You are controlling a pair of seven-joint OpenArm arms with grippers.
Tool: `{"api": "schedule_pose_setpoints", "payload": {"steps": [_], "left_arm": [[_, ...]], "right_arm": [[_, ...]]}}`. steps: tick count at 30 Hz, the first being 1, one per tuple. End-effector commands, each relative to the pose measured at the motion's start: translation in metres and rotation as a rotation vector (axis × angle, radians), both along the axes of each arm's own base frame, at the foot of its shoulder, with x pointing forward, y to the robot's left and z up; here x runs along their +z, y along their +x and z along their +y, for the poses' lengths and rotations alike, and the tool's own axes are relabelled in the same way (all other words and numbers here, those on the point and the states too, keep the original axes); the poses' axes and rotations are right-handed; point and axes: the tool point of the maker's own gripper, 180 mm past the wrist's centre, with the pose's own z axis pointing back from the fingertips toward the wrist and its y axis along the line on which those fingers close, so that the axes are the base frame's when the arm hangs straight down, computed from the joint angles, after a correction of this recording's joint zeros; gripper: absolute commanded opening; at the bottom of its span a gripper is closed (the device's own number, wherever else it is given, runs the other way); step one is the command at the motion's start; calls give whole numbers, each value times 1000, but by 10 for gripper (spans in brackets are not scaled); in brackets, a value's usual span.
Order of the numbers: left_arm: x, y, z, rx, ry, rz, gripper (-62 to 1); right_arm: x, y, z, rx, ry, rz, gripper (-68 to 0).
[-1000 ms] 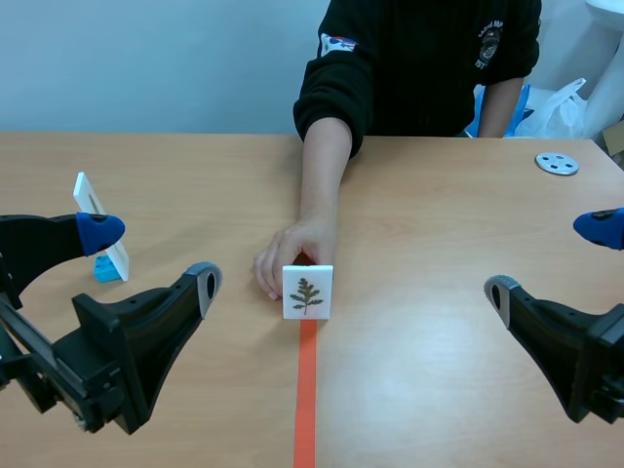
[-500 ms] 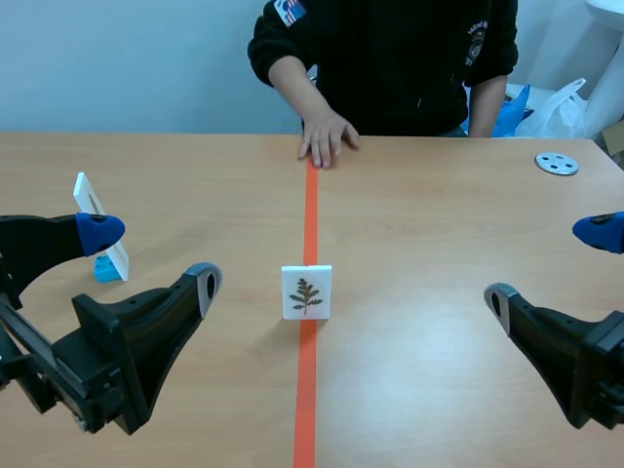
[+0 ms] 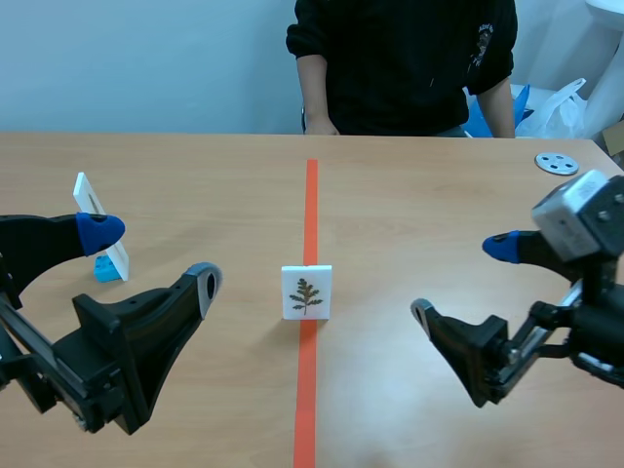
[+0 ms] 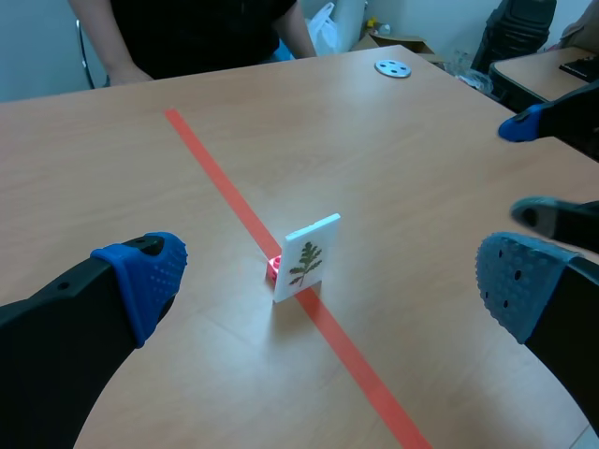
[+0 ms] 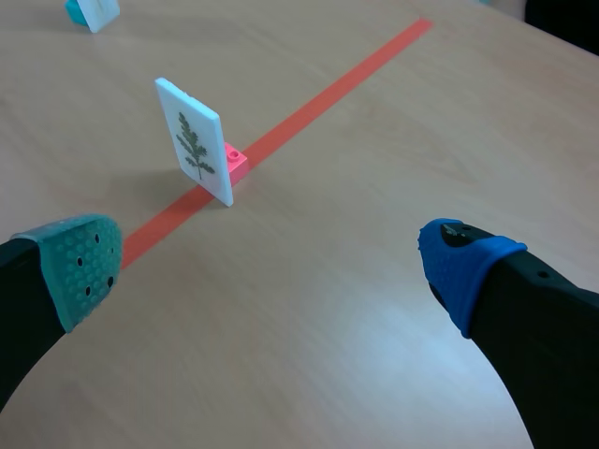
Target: Sort the leaf by its shape. The table is split by an orange tape line. A compound leaf with several leaflets goes to the left side, a simple leaf with one blade goes to the right side. Return to the home posture when a red brick is placed on the table.
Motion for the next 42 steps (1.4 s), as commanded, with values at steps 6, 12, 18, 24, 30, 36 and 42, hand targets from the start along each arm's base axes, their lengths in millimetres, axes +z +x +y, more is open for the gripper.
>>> {"api": "schedule_pose_setpoints", "payload": {"steps": [6, 12, 18, 24, 30, 36, 42], "left_arm": [[5, 1, -1, 1, -15, -20, 14], [4, 1, -1, -3, 1, -23, 14], [4, 1, -1, -4, 7, -25, 14], [4, 1, -1, -3, 7, -25, 14], [4, 1, -1, -3, 10, -26, 14], [4, 1, -1, -3, 10, -27, 14], [5, 1, -1, -2, 8, -31, 14]], "right_arm": [[-14, 34, 28, 8, 47, -33, 4], [-32, 52, 66, 63, 60, -34, 4], [-47, 69, 100, 89, 14, -45, 4], [-63, 71, 133, 135, -20, -43, -61], [-77, 62, 142, 152, -74, -33, -181], [-82, 60, 139, 148, -84, -24, -390], [-86, 55, 138, 145, -86, -11, -516]]}}
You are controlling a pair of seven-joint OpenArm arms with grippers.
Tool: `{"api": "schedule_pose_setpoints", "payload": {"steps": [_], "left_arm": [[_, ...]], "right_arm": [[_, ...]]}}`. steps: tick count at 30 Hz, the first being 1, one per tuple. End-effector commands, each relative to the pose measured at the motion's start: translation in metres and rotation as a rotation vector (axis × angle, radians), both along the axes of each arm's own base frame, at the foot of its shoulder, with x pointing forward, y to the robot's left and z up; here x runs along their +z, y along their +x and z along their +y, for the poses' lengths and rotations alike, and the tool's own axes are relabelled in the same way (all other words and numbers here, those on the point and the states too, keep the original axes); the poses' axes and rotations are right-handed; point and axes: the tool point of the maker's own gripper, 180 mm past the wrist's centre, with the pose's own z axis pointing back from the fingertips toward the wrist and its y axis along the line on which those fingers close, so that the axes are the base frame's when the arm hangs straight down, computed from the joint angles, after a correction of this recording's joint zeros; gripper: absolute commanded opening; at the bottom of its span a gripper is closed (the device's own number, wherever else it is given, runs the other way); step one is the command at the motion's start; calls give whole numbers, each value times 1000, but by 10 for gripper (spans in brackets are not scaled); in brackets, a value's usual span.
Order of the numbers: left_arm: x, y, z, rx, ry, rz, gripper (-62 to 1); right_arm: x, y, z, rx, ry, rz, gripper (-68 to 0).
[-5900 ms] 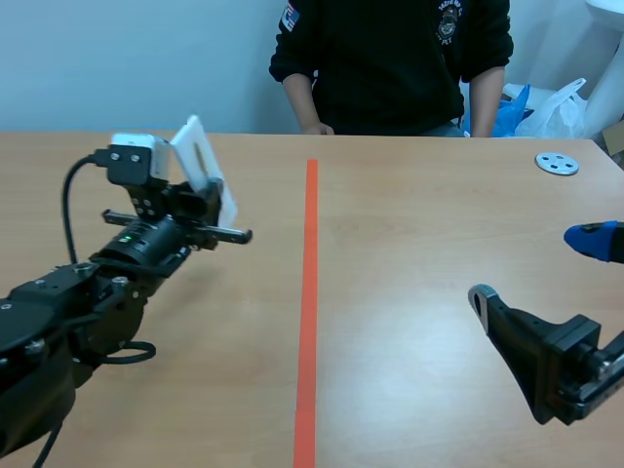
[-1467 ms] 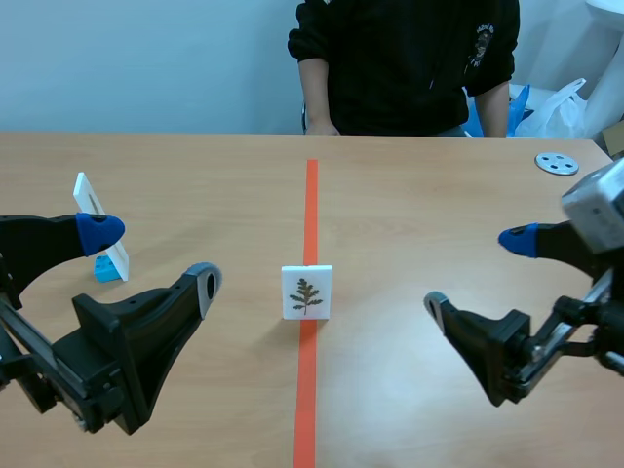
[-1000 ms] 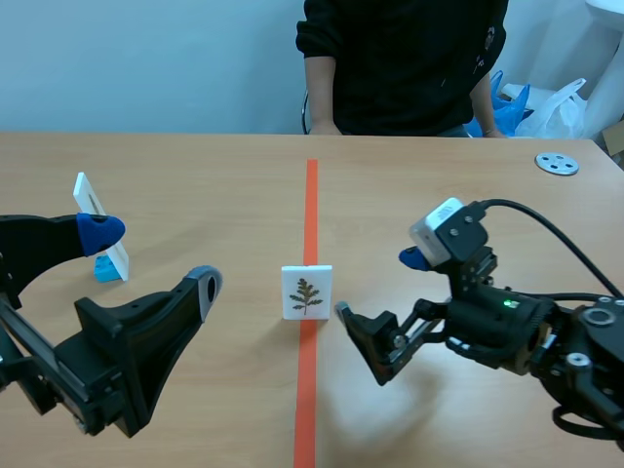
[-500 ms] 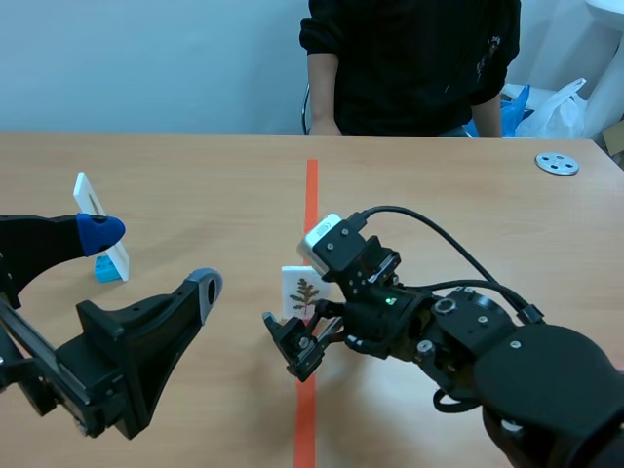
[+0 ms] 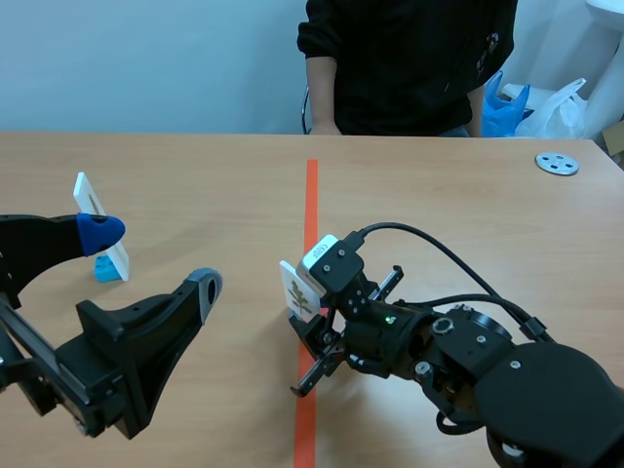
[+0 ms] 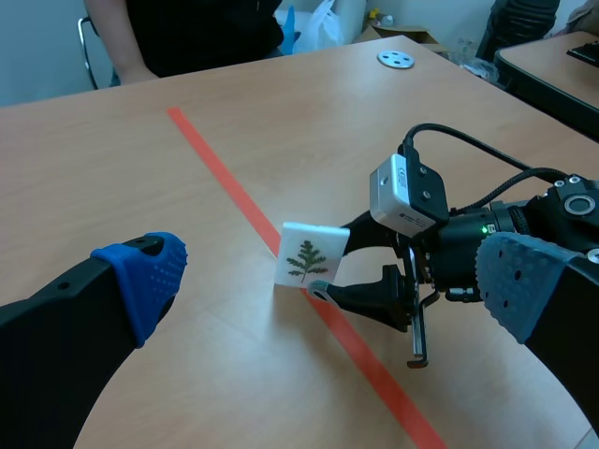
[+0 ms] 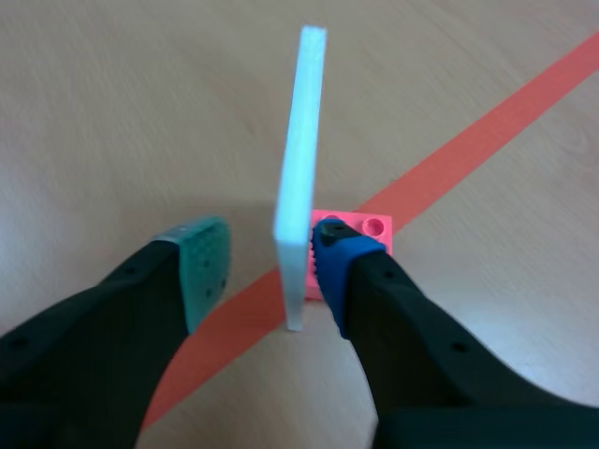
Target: Sort the leaf by its shape. The table is split by an orange tape line. A compound leaf with several leaflets goes to the left side, a simple leaf with one blade goes to the right side. Return to the home posture when a red brick is placed on the table.
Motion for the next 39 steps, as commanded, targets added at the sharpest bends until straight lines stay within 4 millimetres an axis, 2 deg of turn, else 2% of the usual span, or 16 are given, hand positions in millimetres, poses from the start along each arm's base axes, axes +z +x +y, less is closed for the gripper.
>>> {"api": "schedule_pose_setpoints", "payload": {"steps": [1, 3, 5, 9, 13, 17, 23, 27, 30, 34, 39], "left_arm": [[7, 2, -1, 4, -20, -24, 14], [7, 2, -1, 4, -20, -24, 14], [7, 2, -1, 4, -20, -24, 14], [7, 2, -1, 4, -20, -25, 14], [7, 2, -1, 4, -21, -27, 14], [7, 2, -1, 4, -22, -27, 14], [7, 2, -1, 4, -21, -27, 14], [7, 2, -1, 4, -21, -27, 14], [7, 2, -1, 4, -21, -27, 14], [7, 2, -1, 4, -21, -27, 14], [7, 2, -1, 4, -21, -27, 14]], "right_arm": [[14, 10, 0, -9, 23, -39, -550], [15, 10, -1, -10, 23, -43, -603], [18, 13, -3, -17, 31, -54, -624], [32, 20, -12, -39, 42, -93, -627], [59, 27, -31, -79, 59, -162, -627], [89, 35, -64, -165, 85, -215, -627], [125, 46, -135, -374, 159, -248, -627], [129, 56, -188, -547, 184, -226, -627], [128, 60, -215, -634, 196, -226, -627], [108, 69, -242, -735, 165, -195, -627], [89, 87, -265, -804, 166, -165, -627]]}}
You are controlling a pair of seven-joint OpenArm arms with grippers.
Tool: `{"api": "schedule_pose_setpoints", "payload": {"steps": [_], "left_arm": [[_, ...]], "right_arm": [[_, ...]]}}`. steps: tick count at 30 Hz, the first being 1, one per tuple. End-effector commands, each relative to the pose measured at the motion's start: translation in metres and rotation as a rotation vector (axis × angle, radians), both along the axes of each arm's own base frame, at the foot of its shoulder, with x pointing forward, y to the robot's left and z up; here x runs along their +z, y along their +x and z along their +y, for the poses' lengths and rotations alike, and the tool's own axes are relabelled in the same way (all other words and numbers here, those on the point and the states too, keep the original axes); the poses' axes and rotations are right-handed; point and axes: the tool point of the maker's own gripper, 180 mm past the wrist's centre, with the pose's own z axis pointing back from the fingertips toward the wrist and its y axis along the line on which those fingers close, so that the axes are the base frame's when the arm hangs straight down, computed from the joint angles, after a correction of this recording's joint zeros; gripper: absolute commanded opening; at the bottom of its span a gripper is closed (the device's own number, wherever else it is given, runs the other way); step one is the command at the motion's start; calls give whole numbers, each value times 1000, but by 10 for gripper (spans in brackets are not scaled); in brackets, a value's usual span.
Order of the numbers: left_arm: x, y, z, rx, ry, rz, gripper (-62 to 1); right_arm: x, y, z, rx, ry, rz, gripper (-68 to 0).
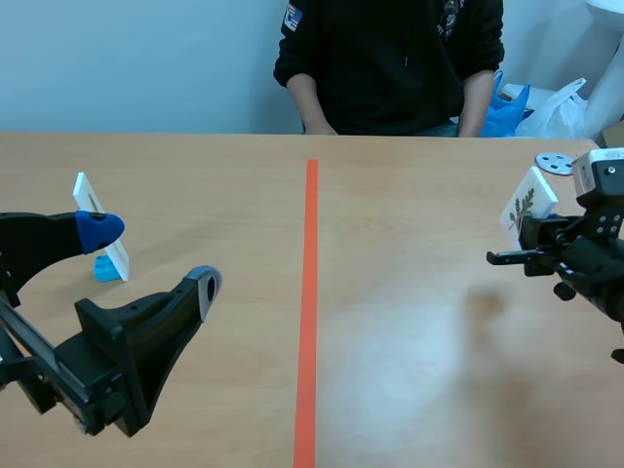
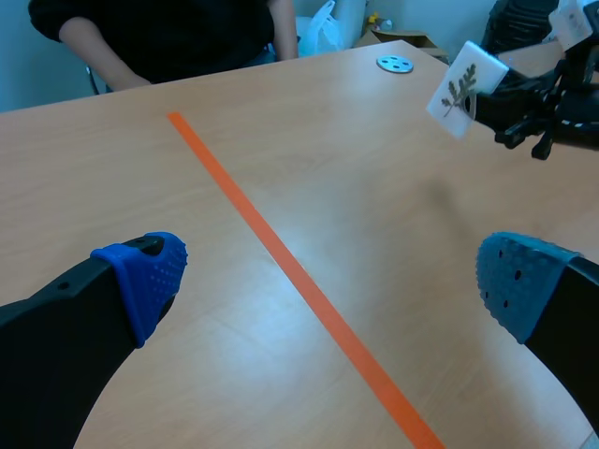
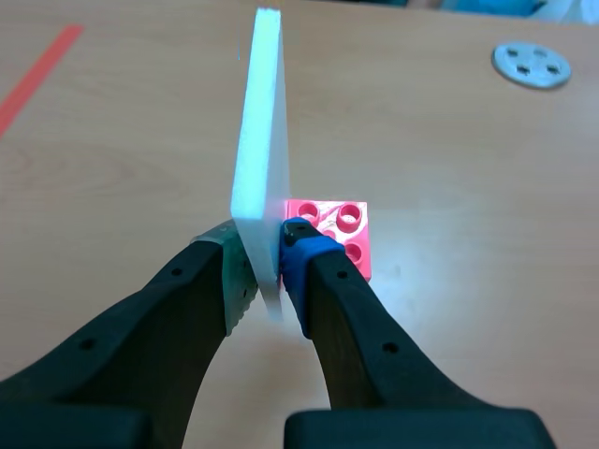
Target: Sort the leaf by its shape. The table is split by an orange tape line. A compound leaf with several leaflets goes to the left side, a simple leaf with one blade goes to the right side. Return to the home posture when a red brick is placed on the table.
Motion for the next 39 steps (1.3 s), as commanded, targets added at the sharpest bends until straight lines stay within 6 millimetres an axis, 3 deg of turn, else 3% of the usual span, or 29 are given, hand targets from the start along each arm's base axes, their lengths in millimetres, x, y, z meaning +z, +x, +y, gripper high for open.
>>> {"api": "schedule_pose_setpoints", "payload": {"steps": [1, 9, 16, 21, 25, 27, 32, 39], "left_arm": [[6, 1, 0, 4, -19, -19, 14], [6, 1, 0, 4, -19, -20, 14], [6, 2, 0, 4, -19, -22, 14], [7, 3, 0, 4, -21, -28, 14], [8, 3, 0, 4, -22, -28, 14], [8, 3, 0, 5, -23, -31, 14], [8, 3, 0, 5, -23, -31, 14], [8, 3, 0, 5, -23, -31, 14]], "right_arm": [[24, 21, -5, -8, 2, -73, -627], [-13, 41, -24, -96, 56, 20, -627], [-37, 34, -40, -152, -11, 93, -610], [-36, 34, -43, -165, -20, 92, -511], [-33, 35, -44, -166, -16, 82, -359], [-27, 37, -45, -164, -6, 59, -295], [8, 40, -50, -121, 33, -16, -231], [74, 16, -64, -71, 15, -141, -78]]}}
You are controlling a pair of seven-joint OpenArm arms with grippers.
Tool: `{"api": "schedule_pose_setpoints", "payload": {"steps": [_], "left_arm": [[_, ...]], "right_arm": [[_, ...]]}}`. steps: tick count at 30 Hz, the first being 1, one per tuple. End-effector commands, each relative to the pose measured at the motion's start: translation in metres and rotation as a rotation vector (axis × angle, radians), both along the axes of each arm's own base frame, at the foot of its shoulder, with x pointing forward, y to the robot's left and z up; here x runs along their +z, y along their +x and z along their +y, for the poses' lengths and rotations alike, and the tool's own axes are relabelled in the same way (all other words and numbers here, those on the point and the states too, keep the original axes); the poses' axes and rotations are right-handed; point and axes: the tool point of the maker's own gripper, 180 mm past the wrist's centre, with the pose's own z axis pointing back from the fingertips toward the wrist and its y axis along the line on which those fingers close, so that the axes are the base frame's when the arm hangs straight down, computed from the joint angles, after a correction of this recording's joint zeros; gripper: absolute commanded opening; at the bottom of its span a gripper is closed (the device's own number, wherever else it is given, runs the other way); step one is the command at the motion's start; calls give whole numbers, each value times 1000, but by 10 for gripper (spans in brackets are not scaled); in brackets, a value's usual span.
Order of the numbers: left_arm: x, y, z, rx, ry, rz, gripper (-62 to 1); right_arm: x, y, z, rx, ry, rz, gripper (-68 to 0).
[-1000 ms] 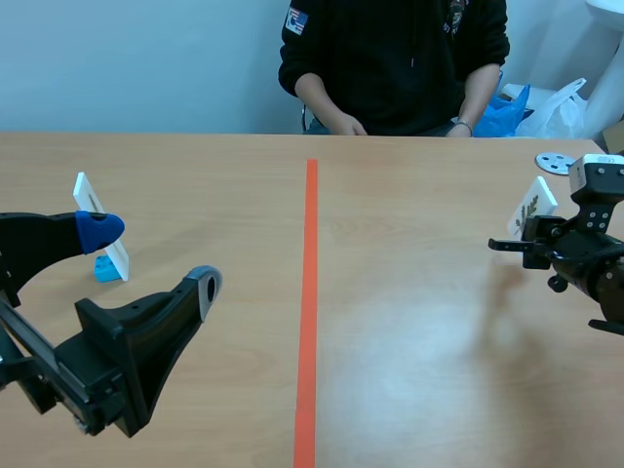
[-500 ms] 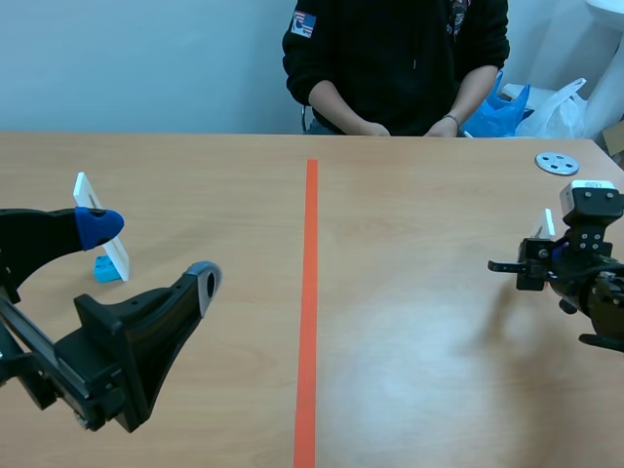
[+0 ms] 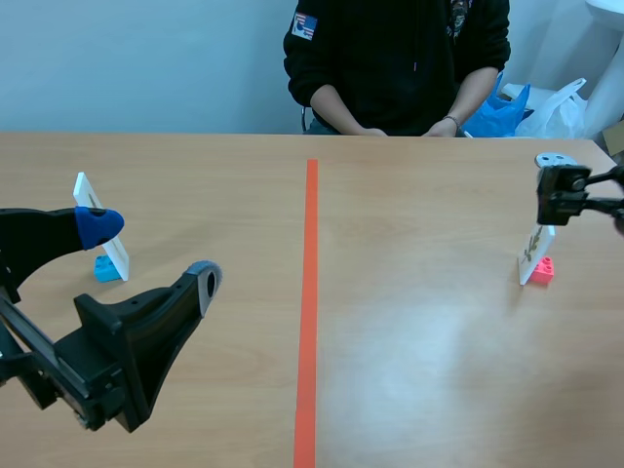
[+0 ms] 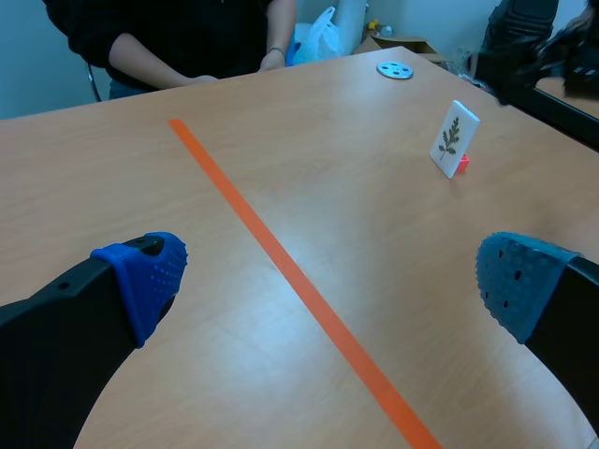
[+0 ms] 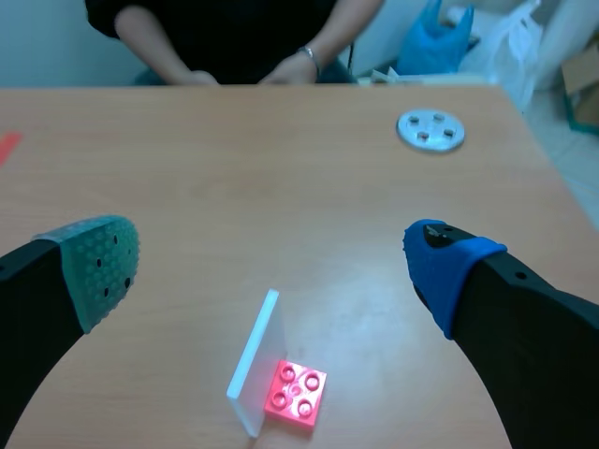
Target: Sort the leaf by its shape. The table is split by an orange tape line. A compound leaf with several leaflets goes to the left side, a simple leaf with one blade goes to the right side. Return to the home posture when a red brick is placed on the table.
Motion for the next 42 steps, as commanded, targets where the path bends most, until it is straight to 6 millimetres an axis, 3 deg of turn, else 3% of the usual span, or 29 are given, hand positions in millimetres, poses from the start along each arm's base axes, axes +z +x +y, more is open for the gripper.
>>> {"api": "schedule_pose_setpoints", "payload": {"steps": [1, 3, 11, 15, 21, 27, 42], "left_arm": [[6, 1, 0, 4, -19, -20, 14], [6, 2, 0, 7, -19, -20, 14], [6, 2, 0, 7, -18, -20, 14], [5, 4, 4, 31, -12, -20, 14], [1, 6, 7, 52, 5, -4, 14], [1, 6, 7, 53, 6, -2, 14], [1, 6, 7, 52, 5, -2, 14]], "right_arm": [[20, -8, -6, 26, -17, -44, -55], [36, -21, 2, 87, -22, -76, -1], [69, -88, 67, 343, -28, -84, 4], [75, -116, 89, 404, -45, -61, 4], [69, -146, 106, 450, -46, 12, 4], [60, -160, 112, 443, -9, 55, 4], [59, -161, 112, 435, -2, 56, 4]]}}
